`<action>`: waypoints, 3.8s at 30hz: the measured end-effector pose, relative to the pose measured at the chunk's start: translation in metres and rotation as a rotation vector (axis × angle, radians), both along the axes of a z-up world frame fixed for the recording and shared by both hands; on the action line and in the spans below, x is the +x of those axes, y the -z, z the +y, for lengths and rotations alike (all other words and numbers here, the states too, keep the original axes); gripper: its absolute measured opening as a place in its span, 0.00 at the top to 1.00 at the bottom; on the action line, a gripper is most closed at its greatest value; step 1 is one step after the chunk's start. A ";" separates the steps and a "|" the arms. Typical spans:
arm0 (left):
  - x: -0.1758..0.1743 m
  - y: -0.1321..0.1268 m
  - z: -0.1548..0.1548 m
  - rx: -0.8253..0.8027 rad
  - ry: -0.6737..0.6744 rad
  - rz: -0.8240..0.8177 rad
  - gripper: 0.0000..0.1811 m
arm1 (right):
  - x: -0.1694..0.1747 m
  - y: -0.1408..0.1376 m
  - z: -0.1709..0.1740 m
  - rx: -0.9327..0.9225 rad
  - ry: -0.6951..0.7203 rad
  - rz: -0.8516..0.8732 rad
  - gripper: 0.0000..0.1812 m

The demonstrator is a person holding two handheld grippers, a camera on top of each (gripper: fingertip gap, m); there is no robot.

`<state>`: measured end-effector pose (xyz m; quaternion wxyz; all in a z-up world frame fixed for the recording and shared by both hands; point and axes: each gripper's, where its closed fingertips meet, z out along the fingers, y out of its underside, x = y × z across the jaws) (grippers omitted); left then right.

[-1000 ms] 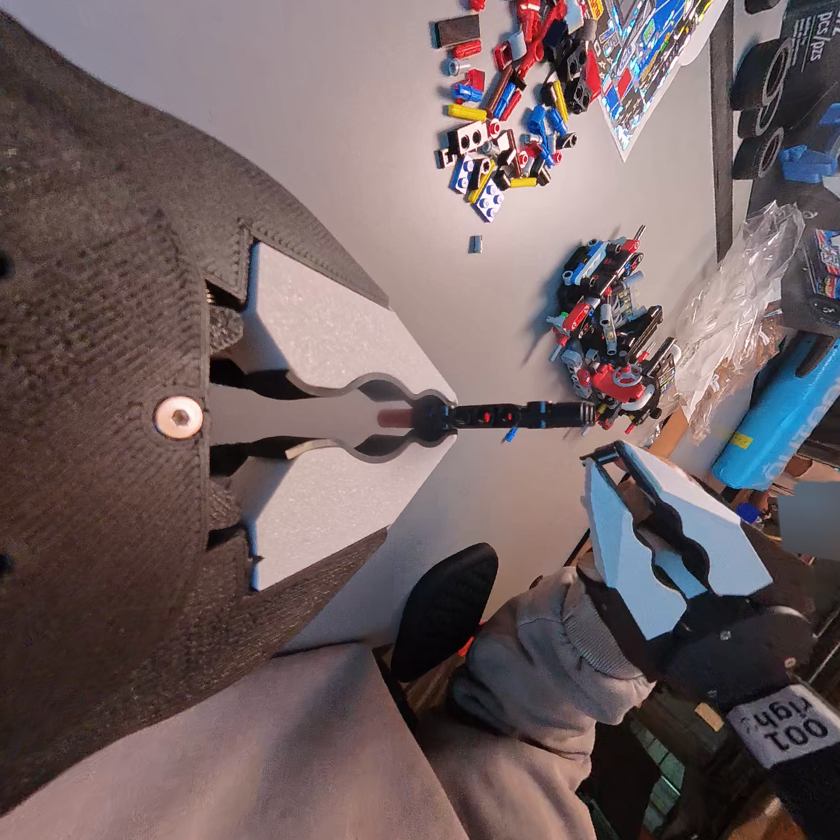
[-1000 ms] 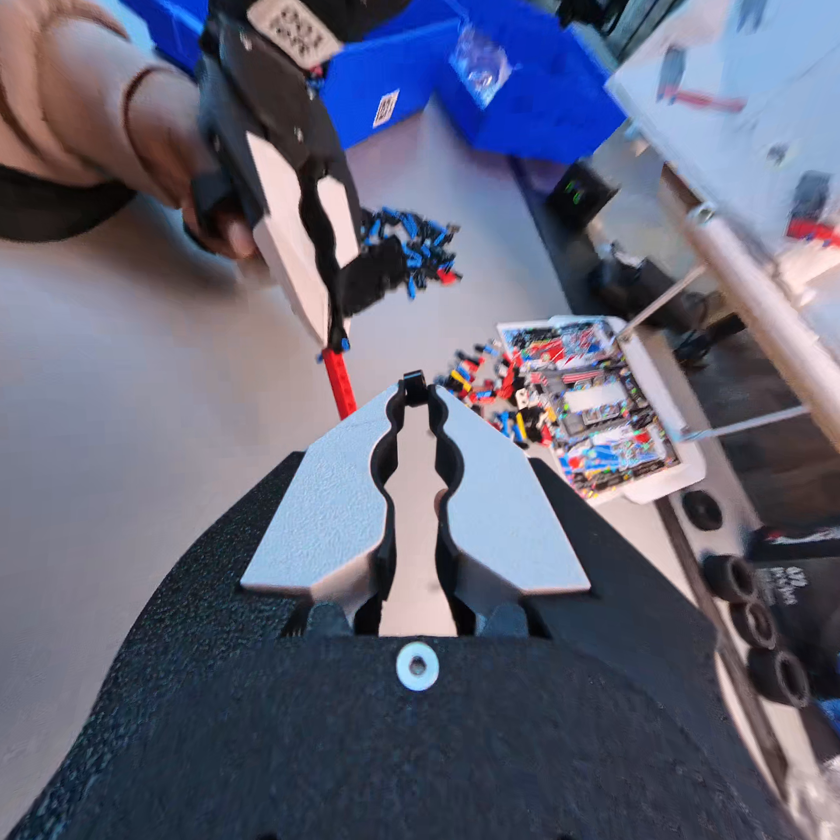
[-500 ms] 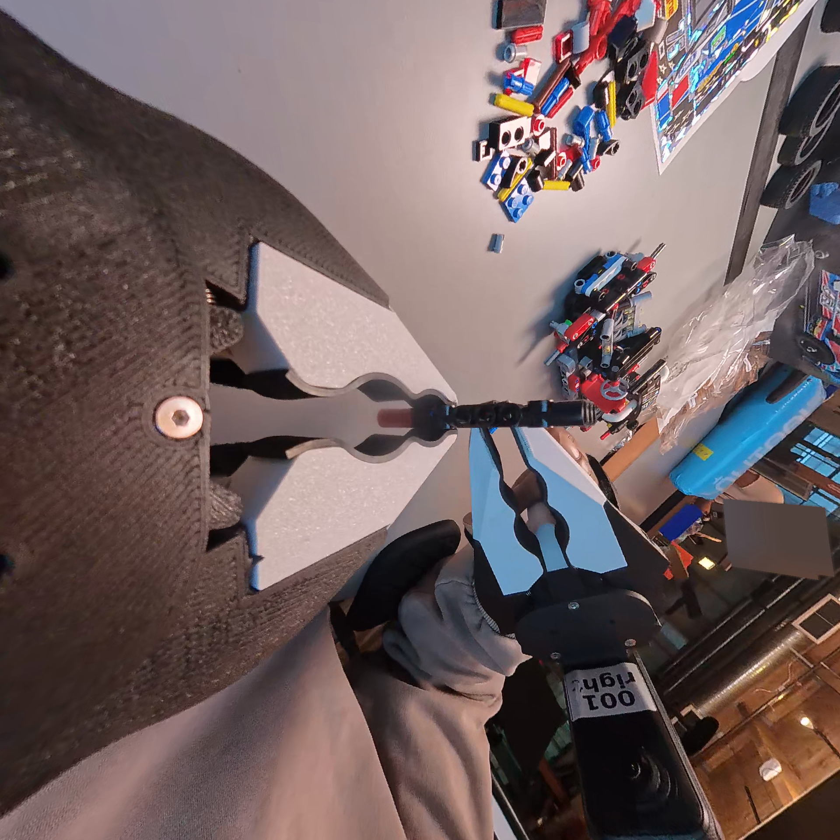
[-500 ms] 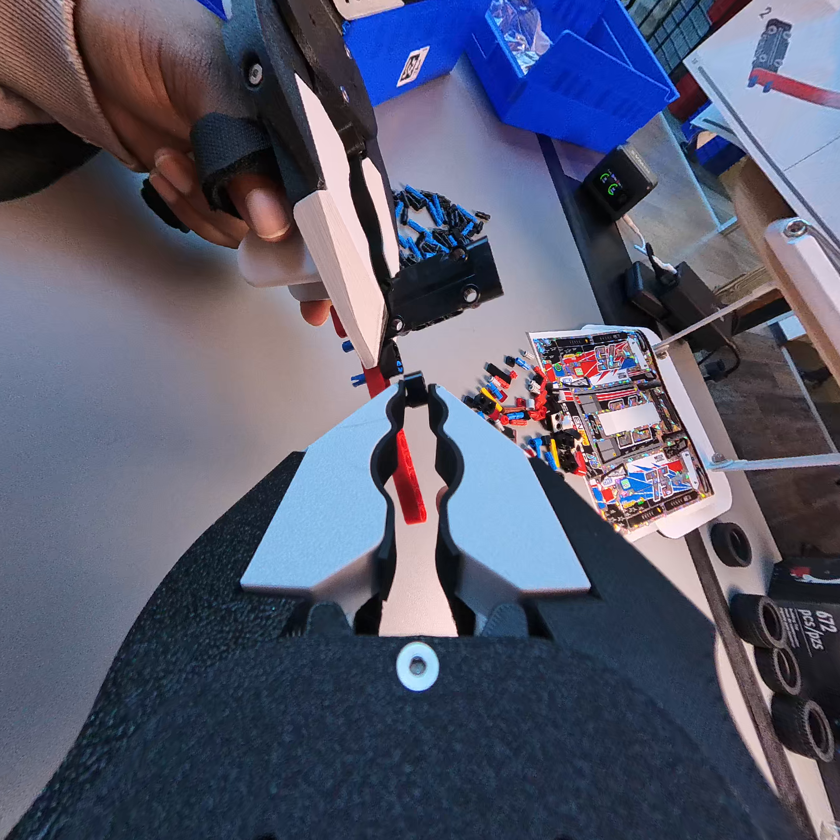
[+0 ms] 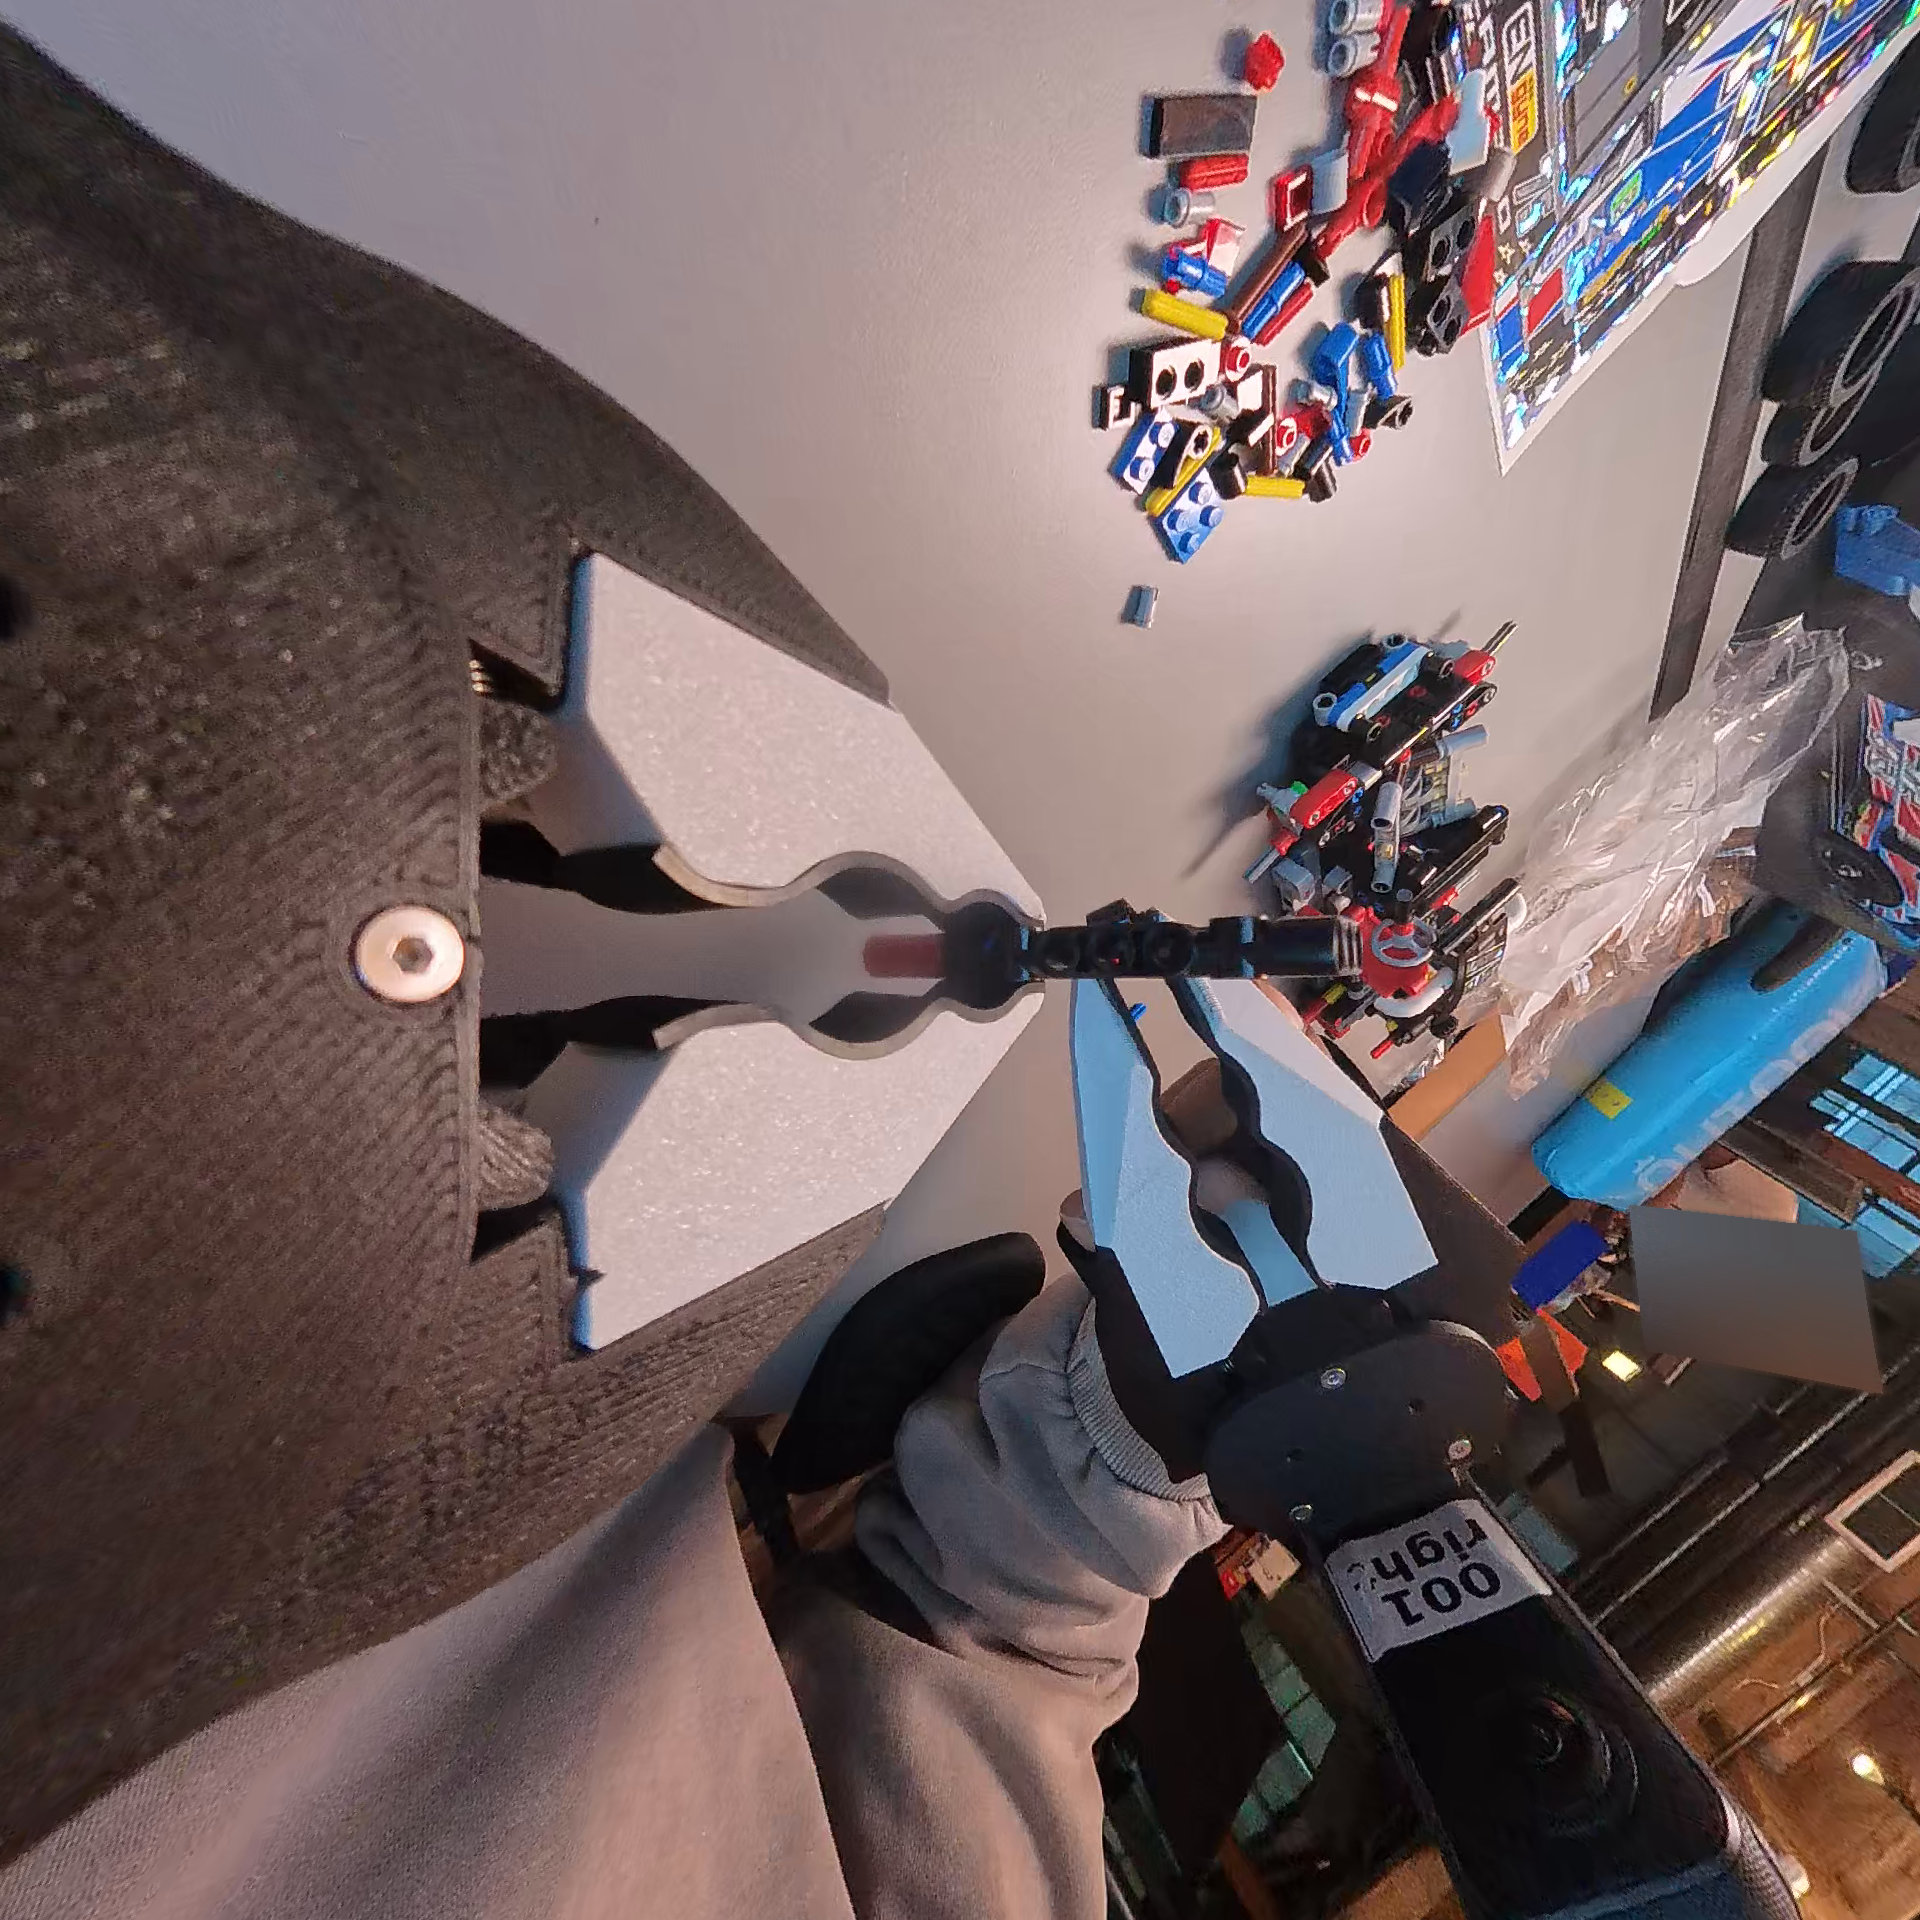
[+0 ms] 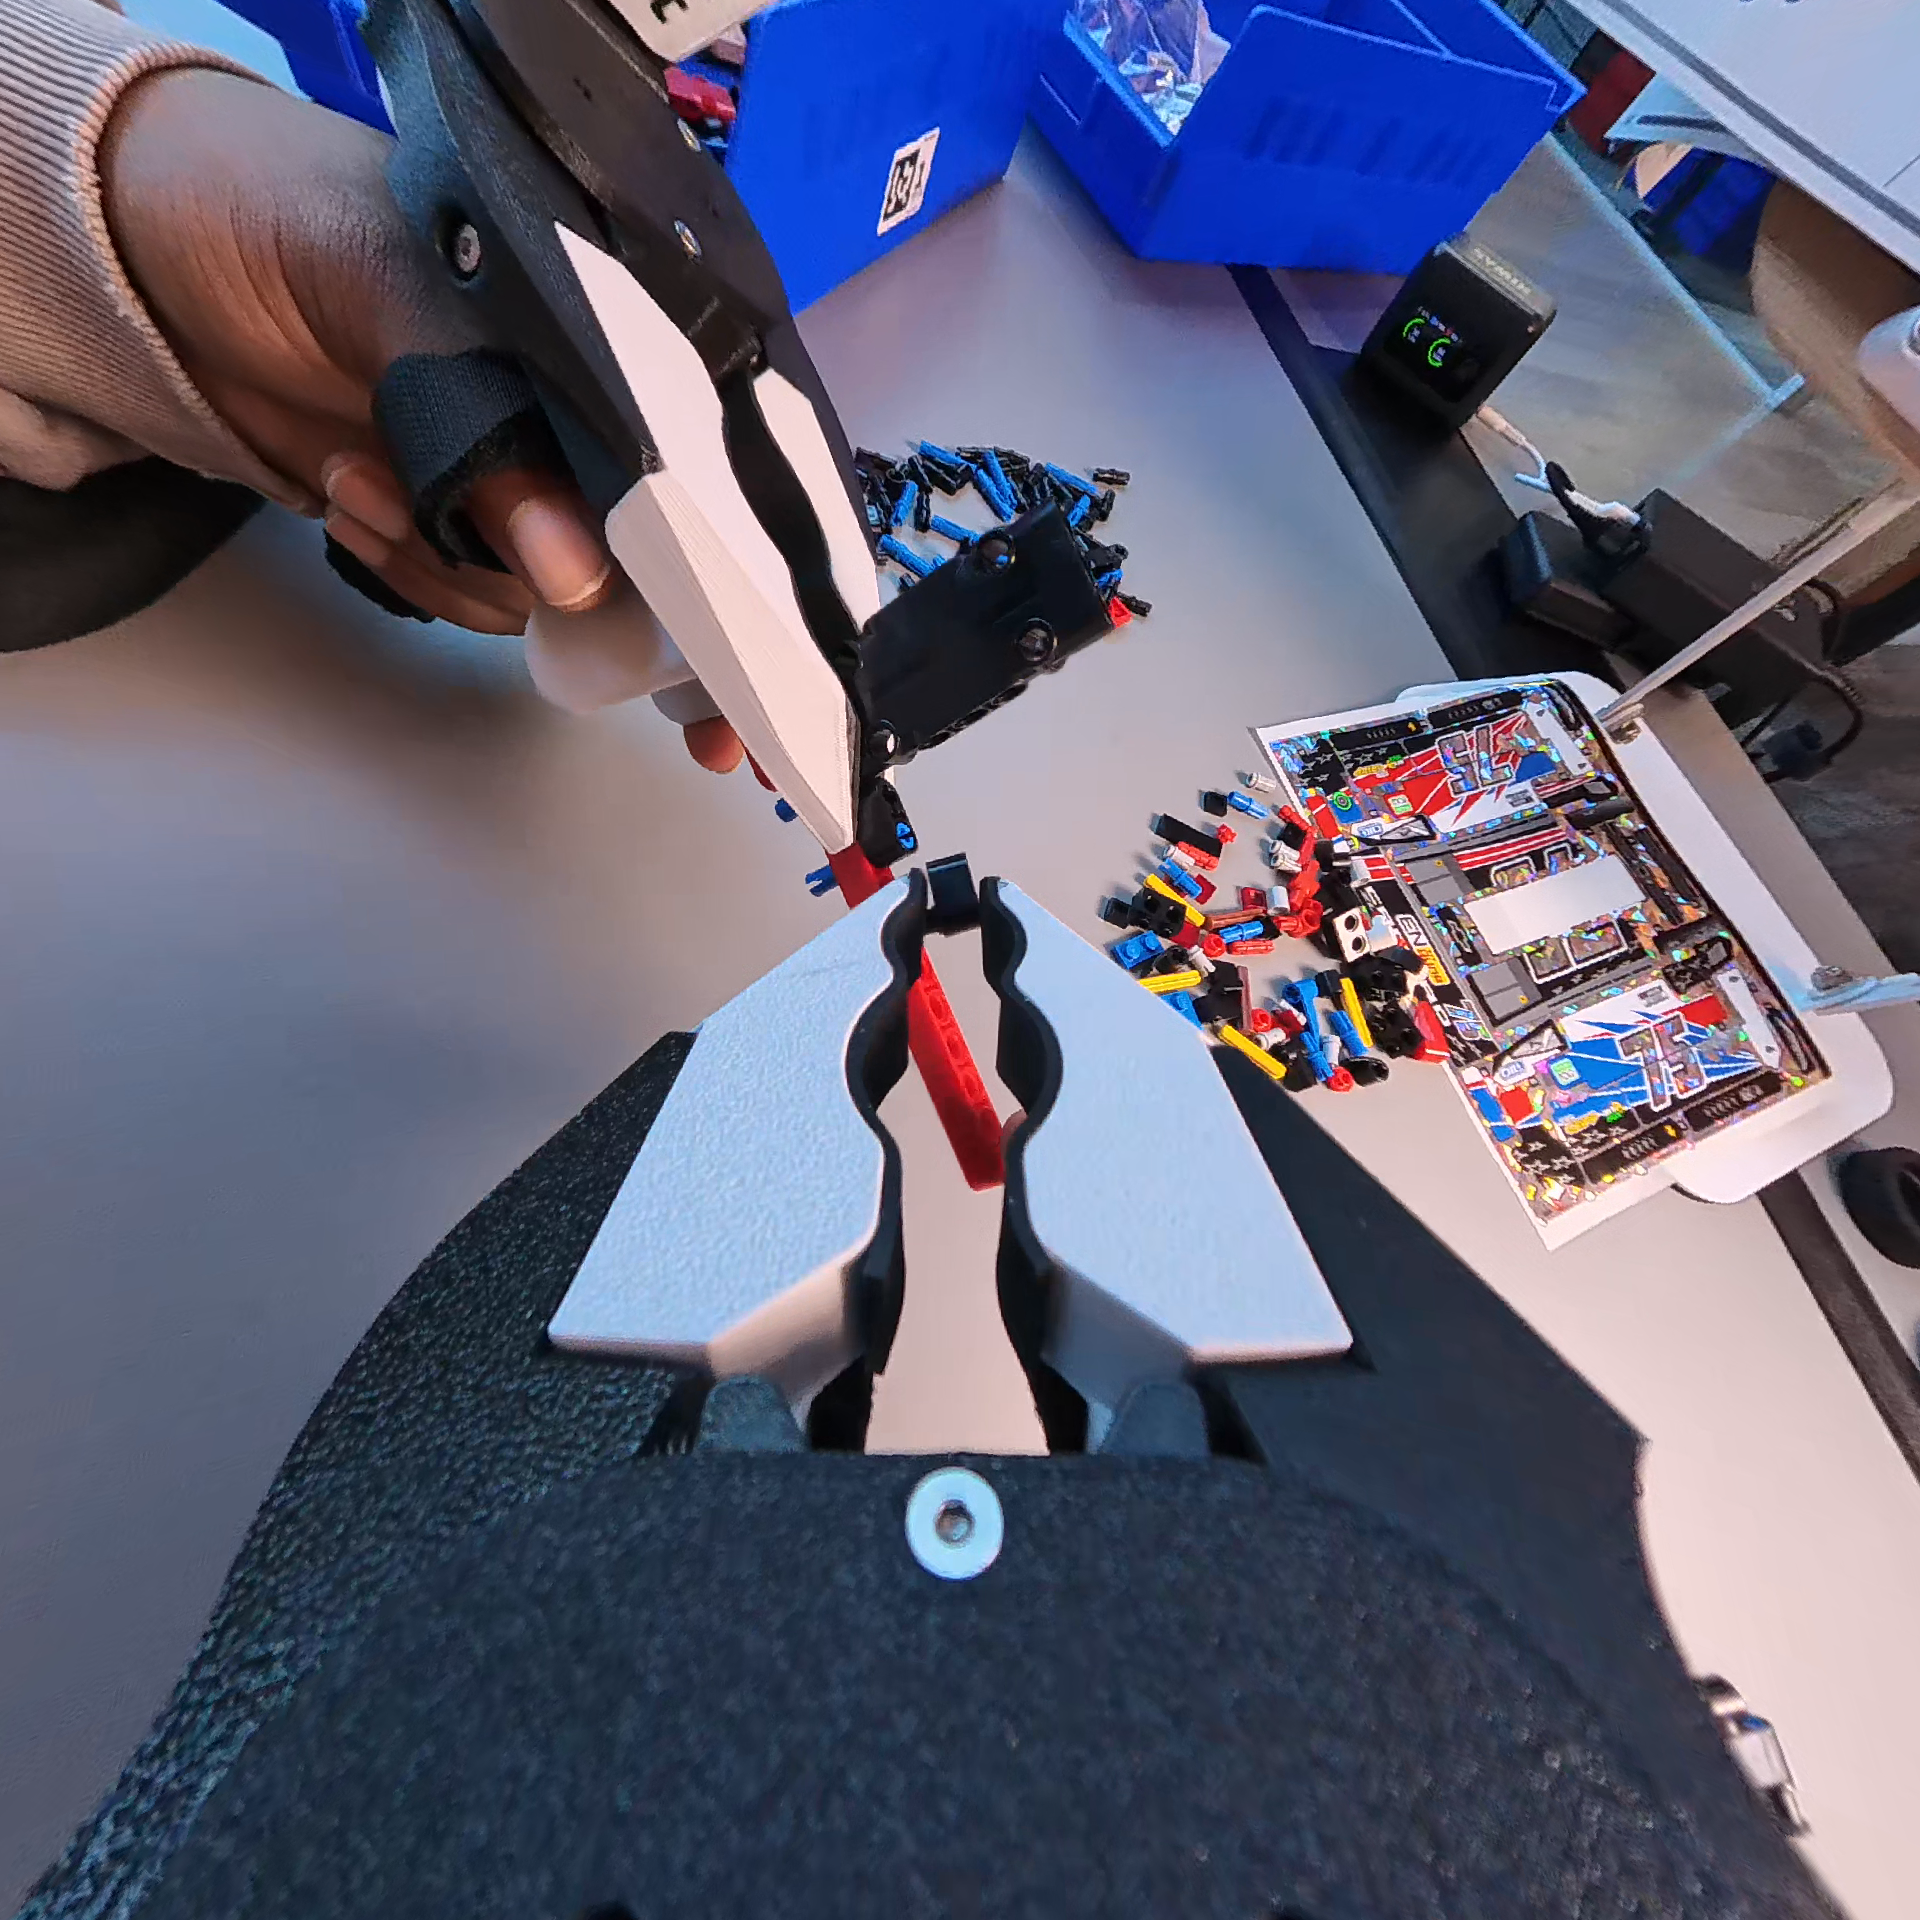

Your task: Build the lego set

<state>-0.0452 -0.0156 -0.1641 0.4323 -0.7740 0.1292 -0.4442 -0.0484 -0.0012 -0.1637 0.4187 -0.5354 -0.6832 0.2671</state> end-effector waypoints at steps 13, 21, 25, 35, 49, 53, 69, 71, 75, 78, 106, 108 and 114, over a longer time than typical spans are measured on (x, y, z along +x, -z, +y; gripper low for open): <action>0.003 -0.006 -0.004 0.041 0.025 0.006 0.97 | 0.007 -0.004 -0.011 0.119 -0.122 0.001 0.89; 0.006 -0.009 -0.007 0.051 0.051 -0.008 0.97 | 0.009 -0.007 -0.017 0.384 -0.169 0.046 0.90; 0.006 -0.012 -0.008 0.024 0.064 -0.066 0.97 | 0.011 -0.011 -0.021 0.453 -0.164 0.067 0.91; 0.011 -0.022 -0.008 0.078 0.048 -0.096 0.97 | 0.009 -0.022 -0.026 0.377 -0.126 0.143 0.93; 0.021 -0.056 -0.025 0.408 0.124 -0.059 0.97 | 0.017 -0.055 -0.043 0.308 -0.135 0.266 0.92; 0.024 -0.059 -0.029 0.470 0.135 -0.041 0.97 | 0.023 -0.061 -0.047 0.313 -0.139 0.285 0.91; -0.087 -0.076 0.014 0.483 -0.289 -0.025 0.98 | 0.022 0.010 -0.017 -0.003 -0.057 -0.020 0.95; -0.099 -0.077 0.016 0.486 -0.325 -0.024 0.98 | 0.000 0.031 -0.020 -0.013 -0.072 -0.100 0.95; -0.113 -0.079 0.016 0.498 -0.359 -0.026 0.97 | -0.053 0.054 -0.021 -0.011 -0.116 -0.192 0.92; -0.122 -0.081 0.016 0.510 -0.390 -0.020 0.97 | -0.089 0.058 -0.020 -0.009 -0.152 -0.222 0.90; -0.041 -0.088 -0.021 0.649 -0.019 -0.042 0.97 | 0.096 0.074 -0.056 -0.291 -0.134 -0.592 0.95; -0.036 -0.081 -0.020 0.628 -0.006 -0.030 0.97 | 0.099 0.076 -0.055 -0.293 -0.119 -0.581 0.95; -0.029 -0.073 -0.019 0.599 0.015 -0.009 0.97 | 0.105 0.074 -0.050 -0.202 -0.136 -0.519 0.89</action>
